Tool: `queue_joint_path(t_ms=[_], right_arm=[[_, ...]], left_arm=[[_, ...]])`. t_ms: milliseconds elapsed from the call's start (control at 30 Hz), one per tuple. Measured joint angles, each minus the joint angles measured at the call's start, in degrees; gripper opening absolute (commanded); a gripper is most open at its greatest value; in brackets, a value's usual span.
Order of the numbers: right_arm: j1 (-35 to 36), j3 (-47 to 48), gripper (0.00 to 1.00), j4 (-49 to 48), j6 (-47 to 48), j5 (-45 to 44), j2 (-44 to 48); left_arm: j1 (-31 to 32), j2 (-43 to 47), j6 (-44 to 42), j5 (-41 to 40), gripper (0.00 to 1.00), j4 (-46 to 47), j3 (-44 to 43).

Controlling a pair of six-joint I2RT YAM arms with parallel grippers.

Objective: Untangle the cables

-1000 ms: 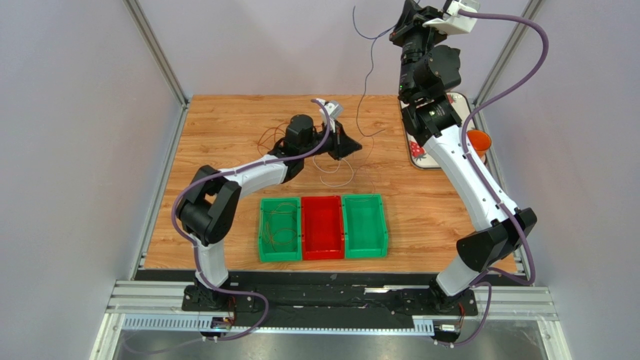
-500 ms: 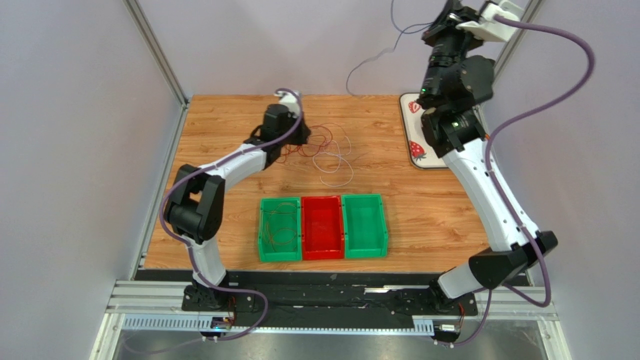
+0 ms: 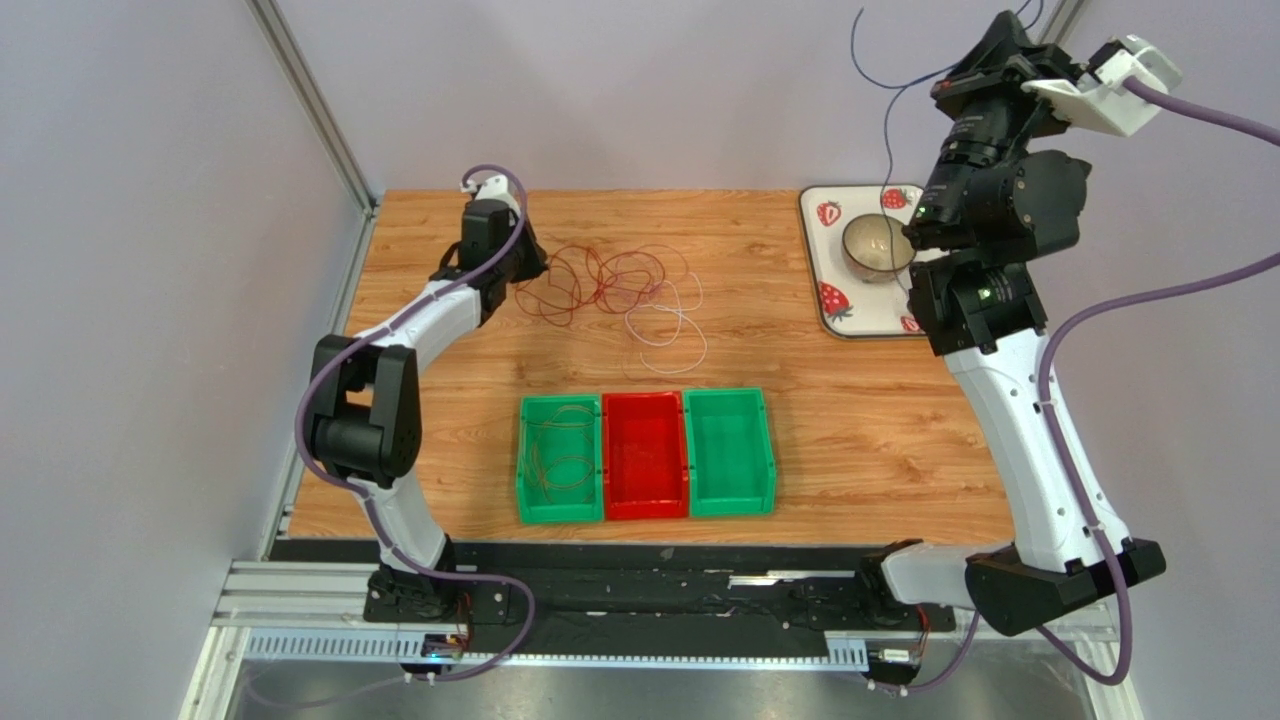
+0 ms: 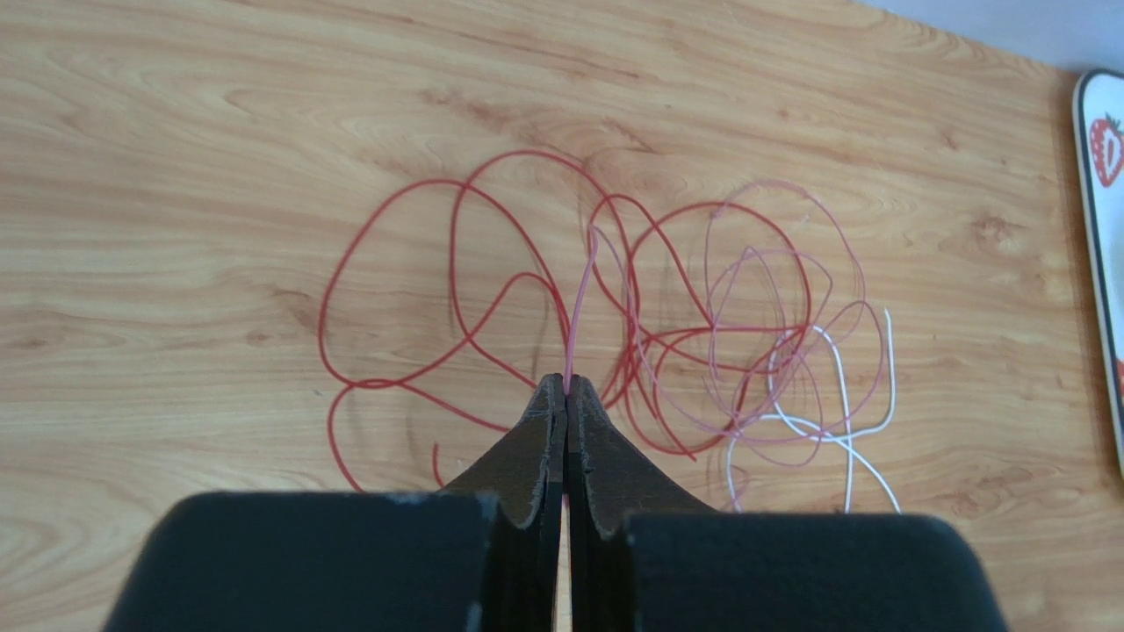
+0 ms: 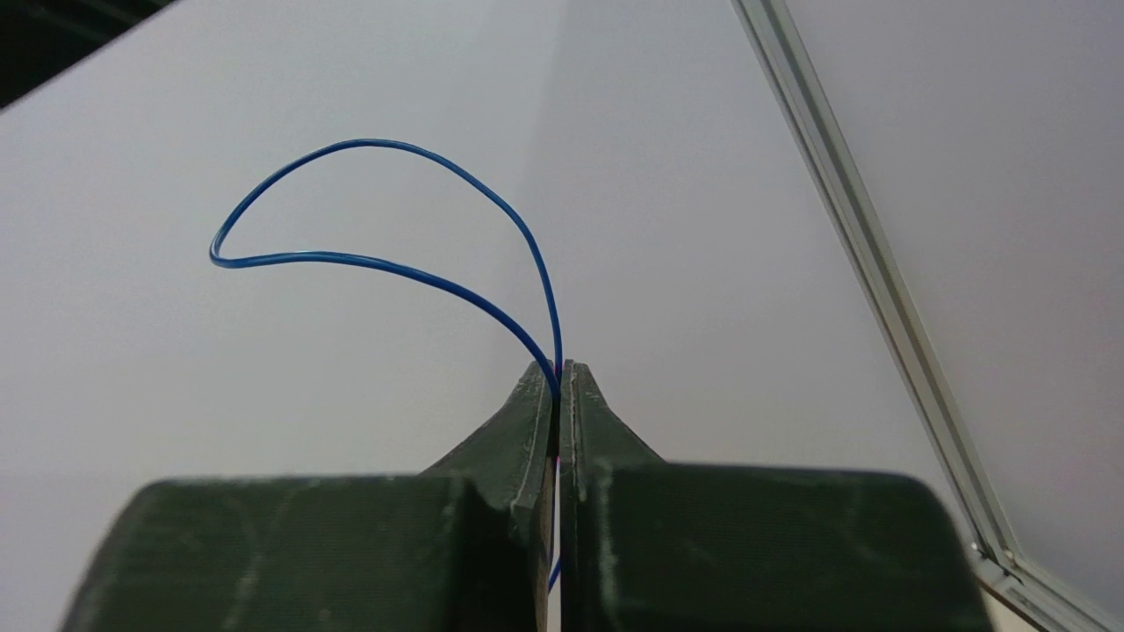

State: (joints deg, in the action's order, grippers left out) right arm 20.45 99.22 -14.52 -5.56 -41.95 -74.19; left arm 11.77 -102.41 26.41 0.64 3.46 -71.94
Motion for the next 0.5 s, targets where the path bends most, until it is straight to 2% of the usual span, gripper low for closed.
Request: queue_joint_path(t_ms=[167, 500], right_arm=[[0.0, -4.4, 0.0, 5.3, -2.9, 0.5, 1.0], [0.0, -14.1, 0.0, 19.1, -14.8, 1.4, 11.3]], left_arm=[[0.2, -1.0, 0.5, 1.9, 0.0, -1.4, 0.0], [0.2, -1.7, 1.0, 2.8, 0.0, -2.6, -1.5]])
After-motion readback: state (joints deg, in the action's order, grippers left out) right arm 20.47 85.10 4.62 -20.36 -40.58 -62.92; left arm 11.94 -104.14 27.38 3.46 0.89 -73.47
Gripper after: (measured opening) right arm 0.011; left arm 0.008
